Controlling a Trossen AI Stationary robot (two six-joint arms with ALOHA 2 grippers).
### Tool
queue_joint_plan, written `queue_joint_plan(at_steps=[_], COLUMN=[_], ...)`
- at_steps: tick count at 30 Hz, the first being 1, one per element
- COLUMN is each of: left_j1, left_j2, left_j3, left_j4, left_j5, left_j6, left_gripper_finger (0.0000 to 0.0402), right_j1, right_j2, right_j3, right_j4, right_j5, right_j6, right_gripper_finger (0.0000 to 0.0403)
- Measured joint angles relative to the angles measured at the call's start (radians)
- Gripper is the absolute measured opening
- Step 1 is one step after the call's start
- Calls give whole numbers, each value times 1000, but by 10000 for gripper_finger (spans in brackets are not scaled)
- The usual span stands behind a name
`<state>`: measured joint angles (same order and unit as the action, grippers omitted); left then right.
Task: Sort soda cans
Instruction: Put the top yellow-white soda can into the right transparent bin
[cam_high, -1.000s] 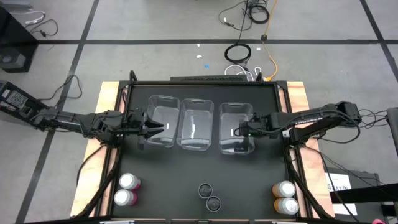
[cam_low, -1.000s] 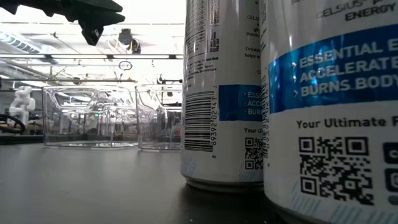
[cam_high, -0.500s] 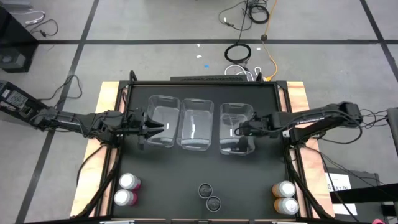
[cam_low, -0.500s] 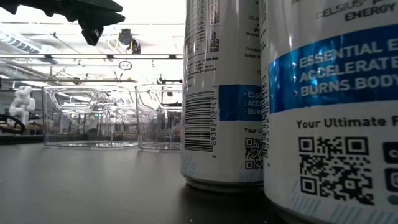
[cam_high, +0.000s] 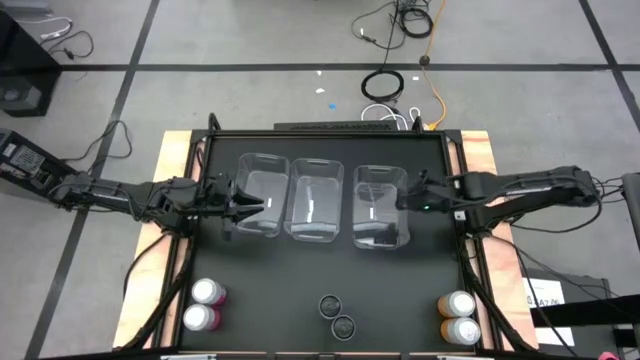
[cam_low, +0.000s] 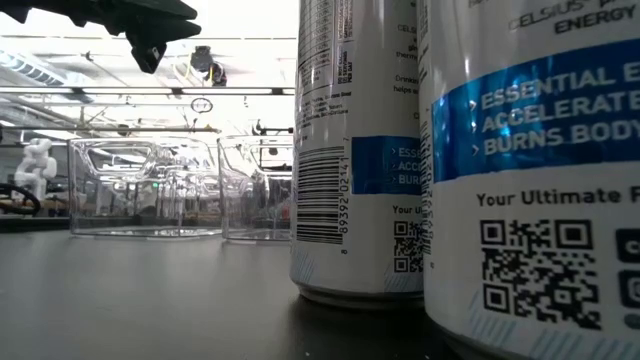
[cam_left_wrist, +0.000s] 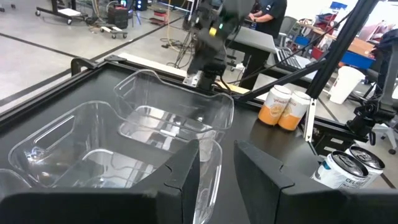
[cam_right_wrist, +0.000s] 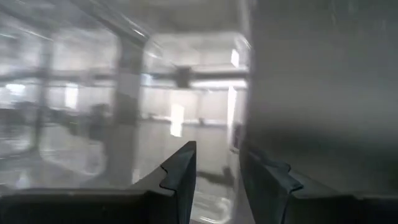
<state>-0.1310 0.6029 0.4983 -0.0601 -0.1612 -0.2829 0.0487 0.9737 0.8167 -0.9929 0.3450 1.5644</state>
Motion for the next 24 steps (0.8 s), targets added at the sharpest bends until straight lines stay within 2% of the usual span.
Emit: queue_joint_plan(at_steps=[6, 11, 13, 18, 24], left_j1=[0, 0, 0, 0, 0], left_j2=[0, 0, 0, 0, 0], left_j3=[0, 0, 0, 0, 0], left_j4=[0, 0, 0, 0, 0], left_j5=[0, 0, 0, 0, 0], left_j6=[0, 1, 1, 1, 1], left_gripper_finger=[109, 109, 109, 109, 109], right_j1=[52, 100, 122, 193, 307], right_j2=[-77, -87, -84, -59, -4], right_j3=[123, 216, 244, 304, 333], right_j4=[-16, -35, -72, -192, -233], right_j5=[126, 152, 137, 23, -76], right_j6=[-161, -278, -296, -272, -192], right_gripper_finger=[116, 116, 116, 116, 116])
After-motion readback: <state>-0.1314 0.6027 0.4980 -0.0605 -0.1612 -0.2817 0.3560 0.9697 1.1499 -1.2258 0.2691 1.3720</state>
